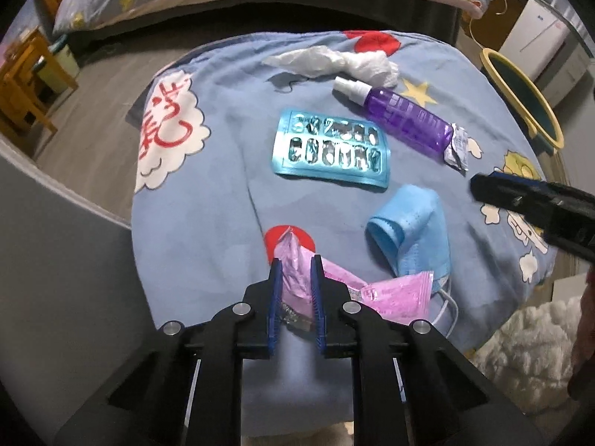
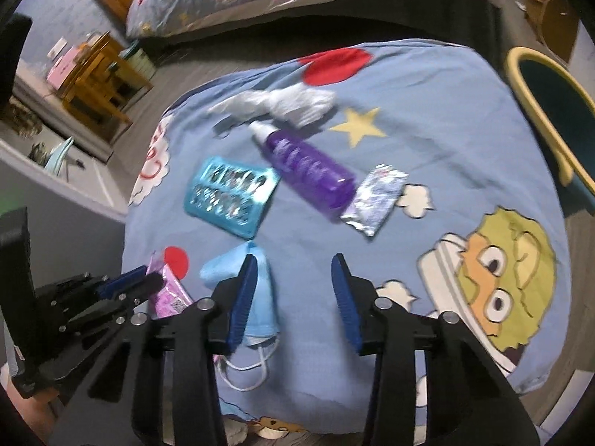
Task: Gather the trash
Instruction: 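Grasp the pink wrapper with the left gripper while the right gripper grasps another blue mask, then carry the blue mask over the teal bin with the right gripper while the left gripper holds the pink wrapper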
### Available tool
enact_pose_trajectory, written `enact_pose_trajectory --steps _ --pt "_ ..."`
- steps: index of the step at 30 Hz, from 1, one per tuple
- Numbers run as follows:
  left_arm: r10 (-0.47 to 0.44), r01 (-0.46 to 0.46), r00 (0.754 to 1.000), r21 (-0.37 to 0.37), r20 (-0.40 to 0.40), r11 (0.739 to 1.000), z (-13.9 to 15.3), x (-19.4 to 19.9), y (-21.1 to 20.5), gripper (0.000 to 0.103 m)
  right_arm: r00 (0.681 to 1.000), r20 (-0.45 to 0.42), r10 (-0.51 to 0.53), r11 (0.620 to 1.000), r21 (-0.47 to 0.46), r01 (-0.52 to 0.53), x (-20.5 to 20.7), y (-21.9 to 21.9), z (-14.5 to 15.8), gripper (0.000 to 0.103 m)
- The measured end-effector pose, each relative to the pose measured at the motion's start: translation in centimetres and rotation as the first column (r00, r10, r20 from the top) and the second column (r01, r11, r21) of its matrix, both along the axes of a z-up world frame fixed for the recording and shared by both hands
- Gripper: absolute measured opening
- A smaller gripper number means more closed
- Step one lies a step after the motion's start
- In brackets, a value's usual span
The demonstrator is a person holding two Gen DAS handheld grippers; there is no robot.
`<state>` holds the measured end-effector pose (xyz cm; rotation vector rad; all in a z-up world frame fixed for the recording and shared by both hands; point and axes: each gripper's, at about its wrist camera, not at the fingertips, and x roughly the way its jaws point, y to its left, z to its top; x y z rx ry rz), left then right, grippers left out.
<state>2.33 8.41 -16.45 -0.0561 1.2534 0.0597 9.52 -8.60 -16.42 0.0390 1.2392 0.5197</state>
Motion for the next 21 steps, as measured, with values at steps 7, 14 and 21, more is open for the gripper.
enact_pose_trajectory --steps 7,14,21 --pt "0.019 -0.019 0.999 0.007 0.03 1.0 0.7 0.2 0.7 0.015 0.996 -0.041 0.076 0.997 -0.014 -0.077 -0.6 2.4 -1.5 0.04" --pt "0.029 -0.029 0.999 0.001 0.026 1.0 0.5 0.4 1.2 0.015 0.987 -0.101 0.121 0.993 0.026 -0.119 -0.6 3.5 -2.7 0.012" --pt "0.044 -0.042 0.996 -0.019 0.073 0.999 1.8 1.0 1.3 0.015 0.995 -0.054 0.089 0.993 0.078 -0.085 0.2 2.4 -0.3 0.008"
